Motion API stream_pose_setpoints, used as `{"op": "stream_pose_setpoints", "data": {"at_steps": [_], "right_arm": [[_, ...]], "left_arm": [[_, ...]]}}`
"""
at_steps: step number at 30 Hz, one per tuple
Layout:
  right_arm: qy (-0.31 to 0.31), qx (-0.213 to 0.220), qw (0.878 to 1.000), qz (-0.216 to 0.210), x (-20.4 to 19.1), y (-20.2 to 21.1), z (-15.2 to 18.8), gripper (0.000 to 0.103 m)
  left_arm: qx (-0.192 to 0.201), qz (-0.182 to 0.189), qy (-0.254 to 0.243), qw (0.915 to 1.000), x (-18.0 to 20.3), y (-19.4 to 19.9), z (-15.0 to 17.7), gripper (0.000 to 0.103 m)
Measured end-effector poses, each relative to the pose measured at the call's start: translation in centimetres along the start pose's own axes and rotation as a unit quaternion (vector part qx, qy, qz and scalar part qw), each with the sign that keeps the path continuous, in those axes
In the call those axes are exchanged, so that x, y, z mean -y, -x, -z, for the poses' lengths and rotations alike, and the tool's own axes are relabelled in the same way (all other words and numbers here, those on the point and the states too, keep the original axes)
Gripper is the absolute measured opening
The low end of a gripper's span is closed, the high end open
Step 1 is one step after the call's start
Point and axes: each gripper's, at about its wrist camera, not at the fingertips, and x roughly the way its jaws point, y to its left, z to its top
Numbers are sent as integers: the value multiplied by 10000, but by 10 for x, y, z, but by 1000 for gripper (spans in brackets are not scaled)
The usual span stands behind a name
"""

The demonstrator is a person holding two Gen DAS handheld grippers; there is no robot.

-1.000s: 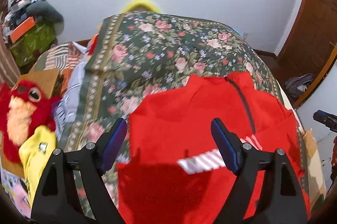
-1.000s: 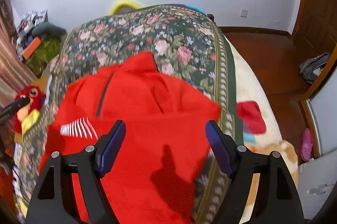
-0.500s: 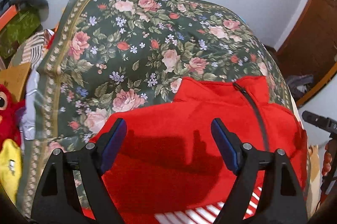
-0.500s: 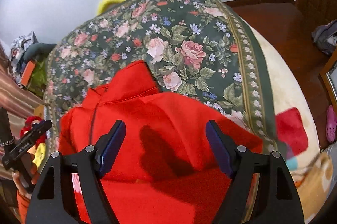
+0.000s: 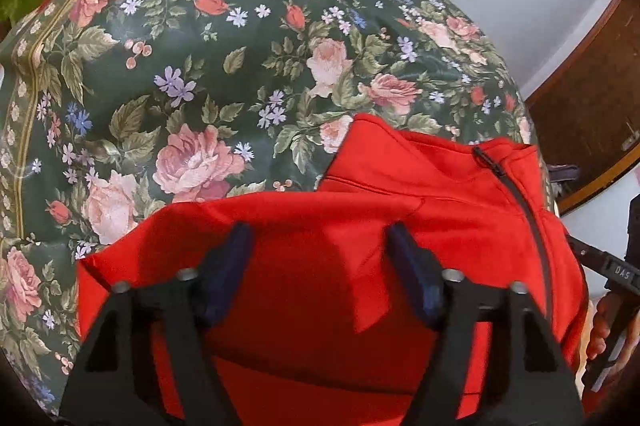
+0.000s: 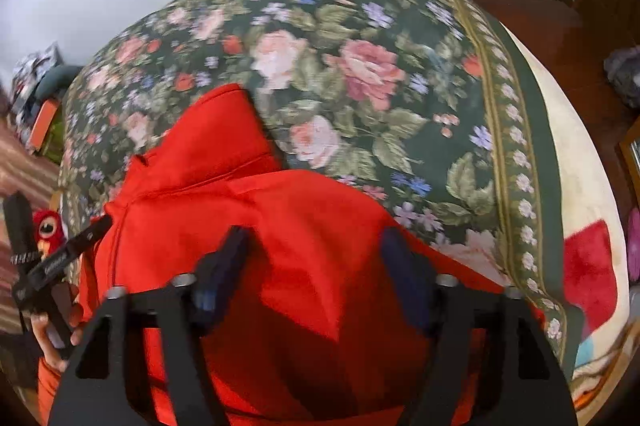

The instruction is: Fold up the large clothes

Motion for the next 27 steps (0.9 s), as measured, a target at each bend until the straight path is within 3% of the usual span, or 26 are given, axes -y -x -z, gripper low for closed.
{"op": "stream_pose_setpoints", "data": {"at_steps": [1,3,4,6,11,16,22,27], "right_arm": [[64,-1,10000,9,-4,1,1,28],[160,-11,9998,100,-11,3,2,14],[181,-24,9998,96,-14,5,3,9],[207,18,9997,126,-20,12,6,7],[363,261,9990,34,-36,39,16,6],[656,656,9957,-4,-58,87,31,6],[1021,874,9909,-71,-77,132,74,6],[1191,675,9906,-83,-80,144,121,6]], "left_arm": [[15,8,-69,10000,3,3,1,45],[47,-11,-178,9998,10,9,2,28],[55,-40,-222,9997,13,12,3,18],[62,-88,-289,9995,17,20,4,11],[221,-108,-369,9990,23,60,8,7],[494,-153,-781,9956,38,119,22,7],[672,-112,-1233,9900,50,183,68,7],[555,-242,-1498,9869,51,205,117,7]]}}
